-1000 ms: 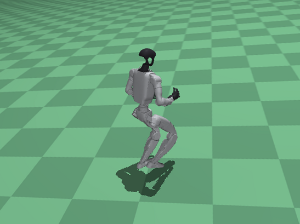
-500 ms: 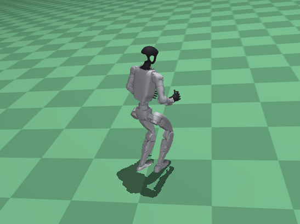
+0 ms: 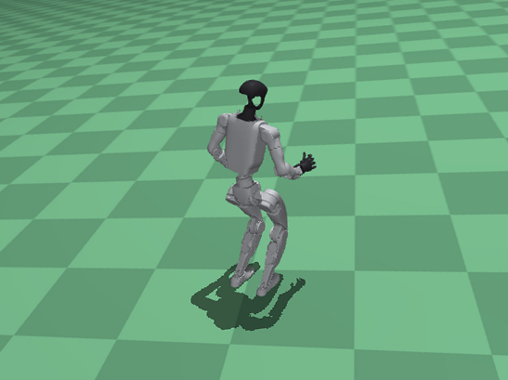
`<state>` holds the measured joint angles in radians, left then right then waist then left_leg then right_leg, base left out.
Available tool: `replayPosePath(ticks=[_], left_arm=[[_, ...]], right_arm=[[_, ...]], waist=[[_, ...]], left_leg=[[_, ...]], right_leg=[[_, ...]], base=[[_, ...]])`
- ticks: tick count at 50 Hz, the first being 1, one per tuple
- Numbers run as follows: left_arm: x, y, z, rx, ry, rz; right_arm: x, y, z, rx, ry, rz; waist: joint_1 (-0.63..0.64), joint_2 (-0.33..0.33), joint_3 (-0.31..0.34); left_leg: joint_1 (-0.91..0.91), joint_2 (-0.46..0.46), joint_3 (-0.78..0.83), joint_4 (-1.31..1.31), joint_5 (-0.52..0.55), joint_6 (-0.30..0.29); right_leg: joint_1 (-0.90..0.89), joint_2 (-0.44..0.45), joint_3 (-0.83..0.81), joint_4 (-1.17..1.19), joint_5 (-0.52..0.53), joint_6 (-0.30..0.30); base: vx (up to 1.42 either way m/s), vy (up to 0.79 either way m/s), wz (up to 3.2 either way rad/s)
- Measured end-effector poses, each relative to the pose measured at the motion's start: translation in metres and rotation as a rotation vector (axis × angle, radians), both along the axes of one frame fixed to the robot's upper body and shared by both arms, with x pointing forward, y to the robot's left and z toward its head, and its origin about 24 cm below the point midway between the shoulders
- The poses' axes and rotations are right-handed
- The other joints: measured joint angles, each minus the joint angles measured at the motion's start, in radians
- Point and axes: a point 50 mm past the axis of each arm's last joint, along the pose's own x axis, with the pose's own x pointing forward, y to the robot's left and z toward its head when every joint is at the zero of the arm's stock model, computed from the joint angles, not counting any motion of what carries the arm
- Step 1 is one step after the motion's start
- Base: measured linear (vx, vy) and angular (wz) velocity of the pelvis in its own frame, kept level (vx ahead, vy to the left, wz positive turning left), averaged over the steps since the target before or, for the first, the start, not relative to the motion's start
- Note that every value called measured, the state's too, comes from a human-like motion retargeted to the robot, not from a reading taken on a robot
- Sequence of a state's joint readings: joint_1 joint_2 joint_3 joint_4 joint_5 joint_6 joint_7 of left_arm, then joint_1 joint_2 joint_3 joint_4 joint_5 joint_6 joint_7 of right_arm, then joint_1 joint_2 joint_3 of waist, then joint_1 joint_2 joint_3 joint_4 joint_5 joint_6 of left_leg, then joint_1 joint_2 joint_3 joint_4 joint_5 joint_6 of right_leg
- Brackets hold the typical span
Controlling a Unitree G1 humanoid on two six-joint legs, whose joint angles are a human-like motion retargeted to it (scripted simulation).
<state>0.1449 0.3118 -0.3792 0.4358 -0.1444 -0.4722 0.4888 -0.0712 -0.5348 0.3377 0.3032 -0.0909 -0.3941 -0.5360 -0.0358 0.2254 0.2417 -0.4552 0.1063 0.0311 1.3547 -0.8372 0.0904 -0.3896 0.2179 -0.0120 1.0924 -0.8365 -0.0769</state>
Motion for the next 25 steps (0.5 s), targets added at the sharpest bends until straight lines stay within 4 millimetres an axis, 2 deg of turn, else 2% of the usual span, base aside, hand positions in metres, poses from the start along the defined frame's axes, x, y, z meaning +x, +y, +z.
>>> replayPosePath(ticks=[3,7,13,17,18,20,23,25], left_arm=[[-0.009,-0.002,-0.011,0.012,0.054,0.026],[-0.023,0.012,-0.027,0.063,0.14,0.104],[-0.041,0.037,-0.038,0.116,0.22,0.229],[-0.05,0.041,-0.042,0.12,0.26,0.258],[-0.049,0.041,-0.043,0.116,0.266,0.256],[-0.05,0.04,-0.045,0.109,0.286,0.242],[-0.042,0.034,-0.048,0.065,0.315,0.193],[-0.042,0.028,-0.052,0.048,0.349,0.135]], right_arm=[[0.005,-0.006,0.009,-0.025,-0.045,-0.024],[0.01,-0.015,0.026,-0.06,-0.118,-0.056],[0.015,-0.031,0.049,-0.166,-0.195,-0.083],[0.019,-0.043,0.049,-0.257,-0.166,-0.103],[0.022,-0.048,0.049,-0.278,-0.147,-0.114],[0.028,-0.055,0.043,-0.306,-0.094,-0.135],[0.044,-0.073,0.036,-0.348,0.016,-0.193],[0.049,-0.091,0.028,-0.372,0.108,-0.255]], waist=[[0.013,0.018,0.003],[0.028,0.025,-0.003],[0.032,0.03,-0.006],[-0.015,0.041,0.023],[-0.036,0.044,0.035],[-0.06,0.074,0.066],[-0.021,0.18,0.103],[0.006,0.236,0.143]], left_leg=[[-0.085,0.035,-0.013,0.055,0.002,0.0],[-0.204,0.039,-0.043,0.034,0.009,-0.005],[-0.322,-0.038,-0.143,-0.076,0.073,-0.037],[-0.379,-0.123,-0.188,-0.05,0.113,-0.038],[-0.392,-0.148,-0.19,-0.043,0.117,-0.033],[-0.431,-0.146,-0.199,-0.007,0.096,-0.015],[-0.536,-0.048,-0.236,0.055,0.058,-0.008],[-0.601,-0.011,-0.245,0.114,0.03,0.003]], right_leg=[[-0.017,0.023,0.014,0.016,-0.009,-0.005],[-0.059,0.031,0.057,0.048,-0.023,-0.002],[-0.152,0.053,0.185,0.158,-0.036,0.024],[-0.267,0.094,0.284,0.433,-0.02,0.1],[-0.314,0.093,0.29,0.544,0.028,0.136],[-0.45,0.099,0.265,0.776,0.06,0.161],[-0.803,0.192,0.132,1.1,0.153,0.151],[-1.026,0.223,0.041,1.278,0.208,0.134]], base=[[0.03,0.04,-0.18],[0.07,0.09,-0.39],[0.08,0.18,-0.57],[0.07,0.28,-0.26],[0.06,0.3,-0.17],[0.02,0.3,-0.66],[-0.04,0.25,-1.57],[-0.07,0.26,-1.45]])
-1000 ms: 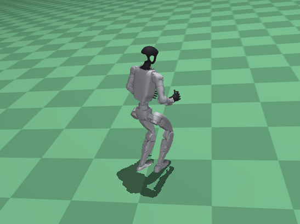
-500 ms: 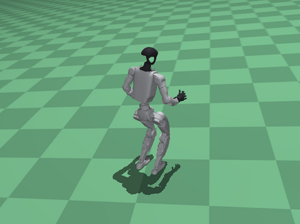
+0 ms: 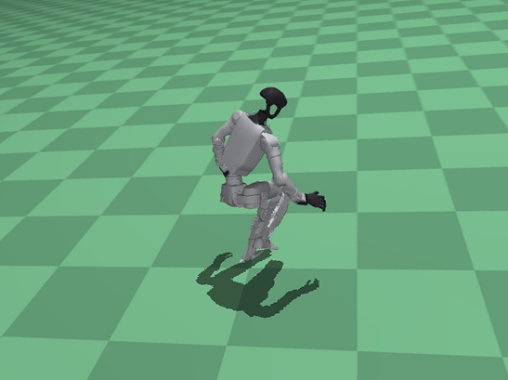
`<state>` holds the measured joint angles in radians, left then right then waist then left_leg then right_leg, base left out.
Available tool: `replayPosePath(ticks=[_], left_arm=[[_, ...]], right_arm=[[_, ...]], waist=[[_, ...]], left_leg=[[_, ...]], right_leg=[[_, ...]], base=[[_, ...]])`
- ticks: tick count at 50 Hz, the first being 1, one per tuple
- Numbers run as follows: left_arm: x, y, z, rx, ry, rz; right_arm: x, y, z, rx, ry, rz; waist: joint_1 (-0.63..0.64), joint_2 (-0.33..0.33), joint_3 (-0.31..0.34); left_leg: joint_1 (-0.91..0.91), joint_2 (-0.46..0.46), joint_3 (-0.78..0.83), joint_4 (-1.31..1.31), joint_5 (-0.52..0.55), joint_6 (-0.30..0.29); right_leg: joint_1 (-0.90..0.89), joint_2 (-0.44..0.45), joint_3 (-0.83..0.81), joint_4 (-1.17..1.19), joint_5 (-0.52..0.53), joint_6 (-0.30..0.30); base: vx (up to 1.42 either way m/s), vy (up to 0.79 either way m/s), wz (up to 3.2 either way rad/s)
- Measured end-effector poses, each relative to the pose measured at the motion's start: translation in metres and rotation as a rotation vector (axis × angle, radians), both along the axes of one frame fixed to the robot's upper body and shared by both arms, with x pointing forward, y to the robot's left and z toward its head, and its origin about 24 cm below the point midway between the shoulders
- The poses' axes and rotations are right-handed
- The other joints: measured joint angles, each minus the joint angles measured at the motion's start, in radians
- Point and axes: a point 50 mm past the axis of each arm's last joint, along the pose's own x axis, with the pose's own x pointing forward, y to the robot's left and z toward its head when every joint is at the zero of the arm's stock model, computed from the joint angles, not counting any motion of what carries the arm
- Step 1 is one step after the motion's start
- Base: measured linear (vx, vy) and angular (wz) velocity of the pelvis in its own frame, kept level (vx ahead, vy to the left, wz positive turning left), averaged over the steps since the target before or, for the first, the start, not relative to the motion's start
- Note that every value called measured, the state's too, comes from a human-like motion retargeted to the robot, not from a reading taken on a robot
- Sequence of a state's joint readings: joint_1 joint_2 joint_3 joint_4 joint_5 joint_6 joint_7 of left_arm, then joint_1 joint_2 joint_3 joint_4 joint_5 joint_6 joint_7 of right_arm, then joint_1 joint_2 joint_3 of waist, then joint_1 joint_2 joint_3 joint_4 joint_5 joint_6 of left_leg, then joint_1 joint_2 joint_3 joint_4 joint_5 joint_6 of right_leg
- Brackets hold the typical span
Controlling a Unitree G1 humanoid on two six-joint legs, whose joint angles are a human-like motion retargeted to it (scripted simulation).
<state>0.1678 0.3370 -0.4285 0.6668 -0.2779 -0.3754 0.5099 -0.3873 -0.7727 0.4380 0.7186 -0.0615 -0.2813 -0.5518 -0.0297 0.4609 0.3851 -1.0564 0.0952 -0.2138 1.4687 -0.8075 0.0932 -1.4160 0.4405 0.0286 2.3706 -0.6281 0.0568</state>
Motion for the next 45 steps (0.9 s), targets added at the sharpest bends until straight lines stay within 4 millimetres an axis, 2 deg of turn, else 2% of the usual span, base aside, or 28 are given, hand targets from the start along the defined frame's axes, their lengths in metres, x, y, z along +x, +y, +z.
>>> replayPosePath(ticks=[2,3,4,7,11,13,15,19,24,25,27,30,33,35,37,40,45], left_arm=[[-0.007,-0.003,-0.004,-0.012,0.049,-0.082],[-0.019,-0.002,-0.008,-0.012,0.096,-0.137],[-0.035,0.001,-0.011,-0.005,0.155,-0.199],[-0.091,0.019,-0.012,0.004,0.345,-0.376],[-0.15,0.043,0.005,-0.046,0.562,-0.558],[-0.164,0.05,0.015,-0.077,0.632,-0.634],[-0.163,0.05,0.021,-0.098,0.651,-0.694],[-0.126,0.036,0.016,-0.069,0.535,-0.769],[-0.056,0.011,0.005,0.052,0.28,-0.724],[-0.041,0.007,0.004,0.081,0.229,-0.694],[-0.009,0.001,0.004,0.138,0.136,-0.62],[0.04,-0.002,0.012,0.222,0.026,-0.504],[0.078,0.0,0.023,0.299,-0.029,-0.413],[0.094,0.003,0.028,0.341,-0.034,-0.369],[0.105,0.005,0.03,0.374,-0.028,-0.335],[0.116,0.005,0.034,0.403,-0.028,-0.298],[0.125,-0.005,0.035,0.429,-0.028,-0.334]], right_arm=[[-0.002,-0.022,-0.007,-0.021,0.072,-0.09],[-0.009,-0.033,-0.014,-0.028,0.117,-0.138],[-0.019,-0.044,-0.024,-0.035,0.165,-0.183],[-0.05,-0.071,-0.043,-0.071,0.267,-0.288],[-0.071,-0.095,-0.039,-0.146,0.305,-0.347],[-0.074,-0.099,-0.035,-0.168,0.315,-0.344],[-0.07,-0.096,-0.033,-0.167,0.318,-0.319],[-0.046,-0.069,-0.03,-0.118,0.277,-0.203],[-0.009,-0.011,-0.014,-0.045,0.1,0.006],[-0.002,0.004,-0.006,-0.028,0.044,0.054],[0.01,0.03,0.015,0.002,-0.095,0.144],[0.02,0.061,0.054,0.055,-0.313,0.254],[0.017,0.078,0.09,0.102,-0.498,0.328],[0.012,0.085,0.103,0.133,-0.564,0.358],[0.006,0.086,0.104,0.154,-0.569,0.376],[-0.001,0.082,0.092,0.168,-0.502,0.379],[-0.011,0.073,0.05,0.172,-0.3,0.345]], waist=[[0.003,0.038,0.078],[-0.003,0.051,0.121],[-0.001,0.057,0.135],[0.021,0.059,0.135],[0.046,0.059,0.135],[0.069,0.059,0.135],[0.094,0.058,0.135],[0.113,-0.018,0.135],[0.076,-0.158,0.135],[0.063,-0.19,0.135],[0.028,-0.253,0.135],[-0.013,-0.332,0.135],[-0.036,-0.389,0.131],[-0.046,-0.417,0.107],[-0.053,-0.433,0.097],[-0.055,-0.443,0.099],[-0.05,-0.435,0.077]], left_leg=[[-0.016,0.009,0.003,0.075,-0.03,0.015],[0.003,0.006,0.009,0.116,-0.046,0.023],[0.017,-0.001,0.016,0.154,-0.057,0.035],[0.047,-0.029,0.039,0.258,-0.065,0.075],[0.082,-0.034,0.045,0.392,-0.065,0.131],[0.095,-0.017,0.03,0.448,-0.065,0.151],[0.096,0.005,0.019,0.487,-0.065,0.163],[0.065,0.031,0.033,0.533,-0.065,0.165],[-0.002,0.026,0.09,0.646,-0.064,0.108],[-0.02,0.019,0.105,0.681,-0.063,0.09],[-0.101,0.015,0.142,0.745,0.05,0.035],[-0.245,0.058,0.187,0.828,0.196,-0.003],[-0.371,0.141,0.19,0.852,0.22,0.021],[-0.436,0.189,0.185,0.818,0.191,0.05],[-0.468,0.215,0.176,0.736,0.152,0.073],[-0.476,0.21,0.161,0.561,0.11,0.073],[-0.391,0.123,0.138,0.262,0.102,0.019]], right_leg=[[-0.134,-0.001,-0.068,0.122,0.029,-0.022],[-0.147,-0.008,-0.087,0.166,0.018,-0.029],[-0.153,-0.02,-0.101,0.194,-0.003,-0.032],[-0.154,-0.079,-0.136,0.207,-0.08,-0.026],[-0.154,-0.214,-0.213,0.067,-0.154,-0.001],[-0.154,-0.279,-0.271,-0.058,-0.149,0.01],[-0.154,-0.329,-0.326,-0.186,-0.122,0.021],[-0.154,-0.365,-0.392,-0.362,-0.086,0.032],[-0.154,-0.334,-0.398,-0.461,-0.121,-0.002],[-0.154,-0.322,-0.391,-0.477,-0.141,-0.019],[-0.154,-0.317,-0.364,-0.521,-0.197,-0.07],[-0.154,-0.317,-0.329,-0.609,-0.245,-0.157],[-0.154,-0.316,-0.296,-0.675,-0.245,-0.216],[-0.153,-0.317,-0.271,-0.697,-0.245,-0.237],[-0.119,-0.323,-0.245,-0.715,-0.245,-0.242],[-0.035,-0.333,-0.204,-0.743,-0.245,-0.237],[0.098,-0.344,-0.145,-0.798,-0.245,-0.214]], base=[[-0.05,0.29,-0.8],[-0.01,0.32,-0.33],[0.02,0.33,-0.1],[0.02,0.3,0.08],[0.01,0.24,0.24],[0.01,0.15,0.2],[0.06,0.1,0.01],[0.22,0.03,-0.22],[0.46,0.01,-0.46],[0.49,0.01,-0.45],[0.41,0.0,-0.24],[0.31,-0.02,-0.11],[0.28,-0.02,-0.03],[0.28,0.01,0.1],[0.25,0.03,0.31],[0.2,0.06,0.41],[0.16,0.08,0.41]])
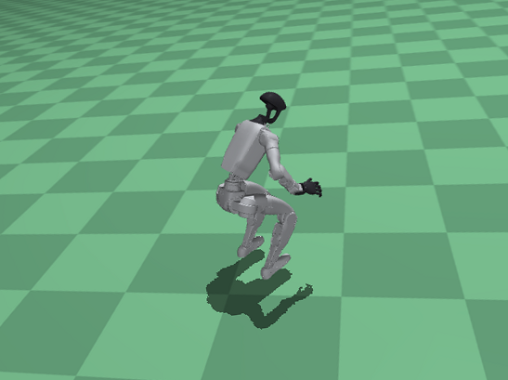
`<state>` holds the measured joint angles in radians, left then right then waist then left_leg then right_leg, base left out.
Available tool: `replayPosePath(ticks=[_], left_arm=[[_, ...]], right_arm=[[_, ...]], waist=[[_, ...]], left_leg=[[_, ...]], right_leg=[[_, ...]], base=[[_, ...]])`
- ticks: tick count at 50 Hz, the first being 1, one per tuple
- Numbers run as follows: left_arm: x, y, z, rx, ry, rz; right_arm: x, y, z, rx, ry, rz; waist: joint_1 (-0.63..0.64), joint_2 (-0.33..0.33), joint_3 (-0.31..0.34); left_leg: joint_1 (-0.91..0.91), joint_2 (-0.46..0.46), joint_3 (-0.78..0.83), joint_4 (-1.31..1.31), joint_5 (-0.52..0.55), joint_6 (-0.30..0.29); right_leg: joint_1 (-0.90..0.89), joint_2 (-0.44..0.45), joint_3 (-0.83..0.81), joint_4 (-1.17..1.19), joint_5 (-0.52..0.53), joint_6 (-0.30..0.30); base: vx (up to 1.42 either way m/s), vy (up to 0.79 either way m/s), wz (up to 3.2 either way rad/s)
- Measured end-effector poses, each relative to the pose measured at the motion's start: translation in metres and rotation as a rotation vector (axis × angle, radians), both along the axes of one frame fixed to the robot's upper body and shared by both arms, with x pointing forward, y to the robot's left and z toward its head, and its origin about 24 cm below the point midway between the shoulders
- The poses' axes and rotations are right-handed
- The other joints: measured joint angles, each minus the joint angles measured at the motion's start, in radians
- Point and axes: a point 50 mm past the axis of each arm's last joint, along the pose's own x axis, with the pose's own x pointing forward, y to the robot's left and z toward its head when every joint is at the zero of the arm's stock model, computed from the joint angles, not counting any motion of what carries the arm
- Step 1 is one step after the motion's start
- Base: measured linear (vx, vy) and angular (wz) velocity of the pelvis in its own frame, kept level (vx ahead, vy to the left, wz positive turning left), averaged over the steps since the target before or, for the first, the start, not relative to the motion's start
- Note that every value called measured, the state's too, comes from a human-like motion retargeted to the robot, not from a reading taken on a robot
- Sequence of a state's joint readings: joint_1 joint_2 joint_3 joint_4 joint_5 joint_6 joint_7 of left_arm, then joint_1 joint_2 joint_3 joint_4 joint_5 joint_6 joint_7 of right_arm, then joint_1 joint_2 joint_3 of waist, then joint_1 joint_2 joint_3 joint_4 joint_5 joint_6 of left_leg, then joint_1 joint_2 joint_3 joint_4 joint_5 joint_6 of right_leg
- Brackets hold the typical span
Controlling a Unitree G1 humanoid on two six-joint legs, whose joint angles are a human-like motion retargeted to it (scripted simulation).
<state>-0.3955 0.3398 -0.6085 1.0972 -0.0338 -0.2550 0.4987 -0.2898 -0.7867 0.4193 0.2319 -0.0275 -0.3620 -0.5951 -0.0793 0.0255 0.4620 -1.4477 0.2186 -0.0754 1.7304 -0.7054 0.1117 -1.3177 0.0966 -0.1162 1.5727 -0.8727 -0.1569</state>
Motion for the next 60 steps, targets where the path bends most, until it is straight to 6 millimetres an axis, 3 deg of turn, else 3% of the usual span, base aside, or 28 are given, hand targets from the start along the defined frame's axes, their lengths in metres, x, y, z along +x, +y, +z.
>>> replayPosePath(ticks=[8,10,17,23,30,40,48,53,57,60], left_arm=[[0.001,-0.019,-0.001,0.015,-0.009,-0.115],[0.0,-0.02,0.001,0.012,-0.023,-0.131],[-0.015,-0.01,-0.001,-0.015,-0.045,-0.149],[-0.039,0.009,-0.011,-0.052,0.0,-0.113],[-0.06,0.028,-0.021,-0.111,0.052,-0.004],[-0.064,0.023,-0.02,-0.176,0.005,0.065],[-0.06,0.016,-0.007,-0.18,-0.086,0.043],[-0.068,0.021,-0.003,-0.168,-0.116,0.046],[-0.079,0.03,0.002,-0.146,-0.137,0.055],[-0.091,0.036,0.006,-0.125,-0.162,0.064]], right_arm=[[-0.014,0.003,-0.068,-0.043,0.27,-0.022],[-0.016,0.009,-0.081,-0.055,0.321,-0.004],[-0.032,0.024,-0.117,-0.112,0.491,0.097],[-0.052,0.028,-0.14,-0.156,0.624,0.165],[-0.069,0.026,-0.161,-0.171,0.737,0.164],[-0.084,0.015,-0.18,-0.08,0.802,0.013],[-0.082,0.003,-0.177,-0.021,0.766,-0.099],[-0.078,-0.004,-0.173,-0.03,0.737,-0.143],[-0.076,-0.005,-0.168,-0.049,0.71,-0.147],[-0.072,-0.001,-0.161,-0.072,0.665,-0.132]], waist=[[-0.066,0.006,-0.031],[-0.078,0.006,-0.044],[-0.102,-0.004,-0.105],[-0.111,-0.02,-0.141],[-0.049,0.026,-0.174],[-0.067,0.045,-0.16],[-0.058,0.047,-0.146],[-0.026,0.035,-0.134],[0.012,0.016,-0.135],[0.032,-0.006,-0.134]], left_leg=[[0.226,-0.156,0.041,-0.262,-0.025,0.004],[0.26,-0.178,0.048,-0.324,-0.006,-0.002],[0.367,-0.236,0.055,-0.484,0.063,-0.035],[0.462,-0.278,0.04,-0.544,0.097,-0.058],[0.5,-0.2,-0.004,-0.52,0.118,-0.104],[0.601,-0.149,0.066,-0.444,0.016,-0.078],[0.677,-0.149,0.13,-0.289,-0.054,-0.04],[0.686,-0.202,0.105,-0.076,0.004,-0.051],[0.686,-0.288,0.069,0.092,0.067,-0.095],[0.7,-0.361,0.05,0.119,0.057,-0.128]], right_leg=[[0.168,-0.061,0.113,-0.046,0.03,0.106],[0.183,-0.061,0.142,-0.067,0.071,0.142],[0.298,-0.088,0.179,-0.121,0.059,0.198],[0.475,-0.101,0.215,-0.135,0.009,0.193],[0.564,-0.002,0.211,-0.247,0.0,0.114],[0.678,-0.008,0.16,-0.284,0.0,0.111],[0.659,-0.011,0.13,-0.318,0.049,0.142],[0.588,0.005,0.127,-0.307,0.1,0.156],[0.492,0.025,0.136,-0.289,0.156,0.166],[0.421,0.034,0.143,-0.27,0.202,0.185]], base=[[0.13,0.09,0.76],[0.06,0.07,0.51],[0.02,0.02,0.36],[-0.07,-0.07,0.25],[-0.16,-0.13,-0.32],[-0.09,-0.12,0.15],[-0.14,-0.03,-0.07],[-0.23,0.02,-0.25],[-0.29,0.06,-0.37],[-0.31,0.09,-0.39]])
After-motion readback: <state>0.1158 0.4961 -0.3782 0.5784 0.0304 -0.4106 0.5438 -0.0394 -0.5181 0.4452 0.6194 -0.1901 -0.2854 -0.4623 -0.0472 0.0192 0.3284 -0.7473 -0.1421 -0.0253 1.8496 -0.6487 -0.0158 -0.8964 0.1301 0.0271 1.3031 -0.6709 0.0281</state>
